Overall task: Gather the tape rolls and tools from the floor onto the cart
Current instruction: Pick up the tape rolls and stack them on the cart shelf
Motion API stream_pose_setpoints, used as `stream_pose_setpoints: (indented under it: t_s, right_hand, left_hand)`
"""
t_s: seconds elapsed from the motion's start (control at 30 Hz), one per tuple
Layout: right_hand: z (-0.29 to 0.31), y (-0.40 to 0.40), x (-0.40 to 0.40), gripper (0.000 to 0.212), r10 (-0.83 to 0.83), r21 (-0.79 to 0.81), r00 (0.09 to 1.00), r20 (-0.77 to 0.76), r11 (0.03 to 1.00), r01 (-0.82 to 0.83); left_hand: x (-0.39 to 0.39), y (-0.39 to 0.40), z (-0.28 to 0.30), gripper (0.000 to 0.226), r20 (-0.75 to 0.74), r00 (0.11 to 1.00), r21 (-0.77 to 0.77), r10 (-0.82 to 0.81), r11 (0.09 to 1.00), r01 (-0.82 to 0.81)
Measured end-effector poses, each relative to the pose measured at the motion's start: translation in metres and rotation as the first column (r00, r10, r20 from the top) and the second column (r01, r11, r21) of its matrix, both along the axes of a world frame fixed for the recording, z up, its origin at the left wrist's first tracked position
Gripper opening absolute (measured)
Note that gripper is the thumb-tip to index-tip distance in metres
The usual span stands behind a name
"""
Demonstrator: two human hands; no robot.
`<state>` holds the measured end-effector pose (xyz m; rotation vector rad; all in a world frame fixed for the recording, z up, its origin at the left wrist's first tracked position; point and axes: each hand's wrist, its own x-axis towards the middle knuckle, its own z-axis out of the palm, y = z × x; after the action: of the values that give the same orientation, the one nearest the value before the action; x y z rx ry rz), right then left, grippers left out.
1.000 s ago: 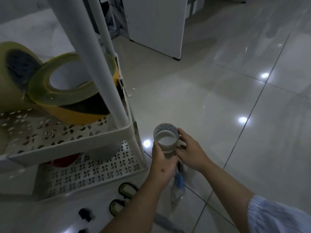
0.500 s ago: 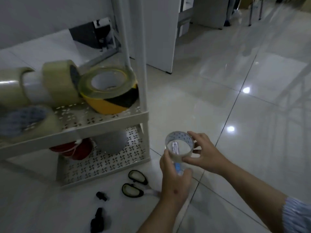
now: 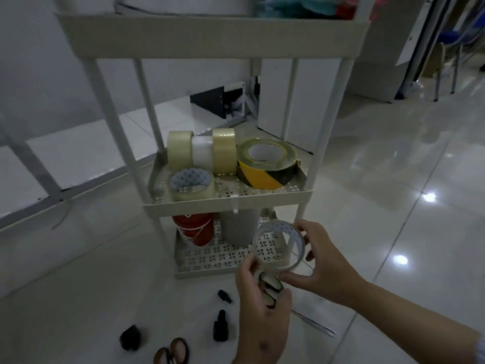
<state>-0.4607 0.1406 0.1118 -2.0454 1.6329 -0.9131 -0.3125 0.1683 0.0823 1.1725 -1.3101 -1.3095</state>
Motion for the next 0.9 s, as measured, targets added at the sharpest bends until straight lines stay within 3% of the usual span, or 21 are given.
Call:
stream_pose_setpoints:
  t_s: [0.17, 0.3, 0.43, 0.67, 0.9]
  right_hand:
    - [0.027, -0.02, 0.033, 0.075, -0.002, -0.159, 0.999, 0.043, 0.987, 0.009]
    - [0.046, -0.043, 0.043, 0.085, -0.005, -0.248, 0.999, 0.053, 0.969, 0.018]
    - [0.06, -0.073, 0.052, 0.072, -0.076, -0.25, 0.997, 0.009, 0.965, 0.076]
    - [0.054, -0.11, 0.061, 0.071, -0.176, -0.112, 0.984, -0.01, 0.978, 0.173]
    - [0.053, -0.118, 0.072, 0.062, -0.207, -0.064, 0.978, 0.035, 0.976, 0.209]
  left_hand:
    - [0.036, -0.023, 0.04, 0.06, 0.147, 0.988, -0.349, 0.051, 0.937, 0.004]
    - [0.053, -0.055, 0.061, 0.062, 0.247, 0.966, -0.475, 0.076, 0.878, 0.053]
    - [0.066, -0.087, 0.071, 0.06, 0.46, 0.872, -0.49, 0.166, 0.867, 0.093]
    - [0.083, -0.126, 0.08, 0.053, 0.861, 0.494, -0.295, 0.123, 0.911, 0.289]
    - [0.102, -0.126, 0.073, 0.05, 0.853, 0.473, -0.38, 0.223, 0.885, 0.268]
